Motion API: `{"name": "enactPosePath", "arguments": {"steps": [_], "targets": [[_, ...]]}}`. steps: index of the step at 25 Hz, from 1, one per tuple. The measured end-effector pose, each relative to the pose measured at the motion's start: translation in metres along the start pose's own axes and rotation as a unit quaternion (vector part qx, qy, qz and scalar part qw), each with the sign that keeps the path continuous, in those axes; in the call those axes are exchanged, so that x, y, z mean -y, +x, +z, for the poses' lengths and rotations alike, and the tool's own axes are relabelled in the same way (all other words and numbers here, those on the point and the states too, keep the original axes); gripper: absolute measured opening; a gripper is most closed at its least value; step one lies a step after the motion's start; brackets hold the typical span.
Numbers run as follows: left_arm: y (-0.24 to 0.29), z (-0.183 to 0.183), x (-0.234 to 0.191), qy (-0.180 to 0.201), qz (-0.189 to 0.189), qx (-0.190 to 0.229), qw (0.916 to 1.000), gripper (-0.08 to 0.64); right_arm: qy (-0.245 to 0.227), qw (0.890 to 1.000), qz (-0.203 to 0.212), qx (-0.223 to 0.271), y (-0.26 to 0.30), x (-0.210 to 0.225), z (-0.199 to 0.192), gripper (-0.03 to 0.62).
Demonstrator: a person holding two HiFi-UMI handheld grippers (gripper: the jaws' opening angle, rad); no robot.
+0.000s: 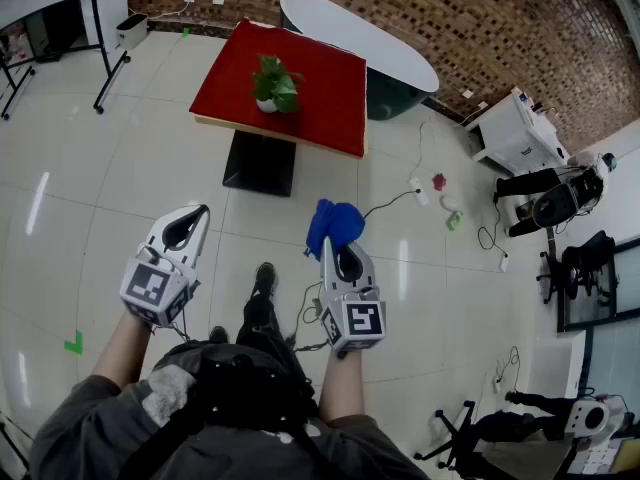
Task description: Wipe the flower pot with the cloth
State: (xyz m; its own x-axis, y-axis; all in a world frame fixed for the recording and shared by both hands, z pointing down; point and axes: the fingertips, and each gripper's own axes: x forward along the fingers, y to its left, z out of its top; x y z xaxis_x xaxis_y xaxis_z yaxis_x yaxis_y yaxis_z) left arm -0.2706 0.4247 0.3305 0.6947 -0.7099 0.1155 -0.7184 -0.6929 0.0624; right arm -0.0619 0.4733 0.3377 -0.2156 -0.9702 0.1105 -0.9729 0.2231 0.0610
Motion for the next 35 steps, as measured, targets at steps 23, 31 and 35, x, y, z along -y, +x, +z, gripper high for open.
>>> {"name": "enactPosePath", "arguments": {"steps": [23,31,35], "targets": [[0.37,-0.028,-0.072,-0.011,0.038,-0.015,0.9991,0.02,0.039,0.998,0.04,-0.007,0.288,0.283,-0.022,0.058],[0.476,-0.023,-0.131,-0.019,0.085,-0.067,0.994,0.233,0.052,0.993,0.097,-0.037,0.392,0.331,-0.011,0.058],[0.497,-0.071,-0.153,-0.01,0.107,-0.104,0.9888,0.31,0.075,0.986,0.138,-0.06,0.413,0.312,-0.039,0.058]]}}
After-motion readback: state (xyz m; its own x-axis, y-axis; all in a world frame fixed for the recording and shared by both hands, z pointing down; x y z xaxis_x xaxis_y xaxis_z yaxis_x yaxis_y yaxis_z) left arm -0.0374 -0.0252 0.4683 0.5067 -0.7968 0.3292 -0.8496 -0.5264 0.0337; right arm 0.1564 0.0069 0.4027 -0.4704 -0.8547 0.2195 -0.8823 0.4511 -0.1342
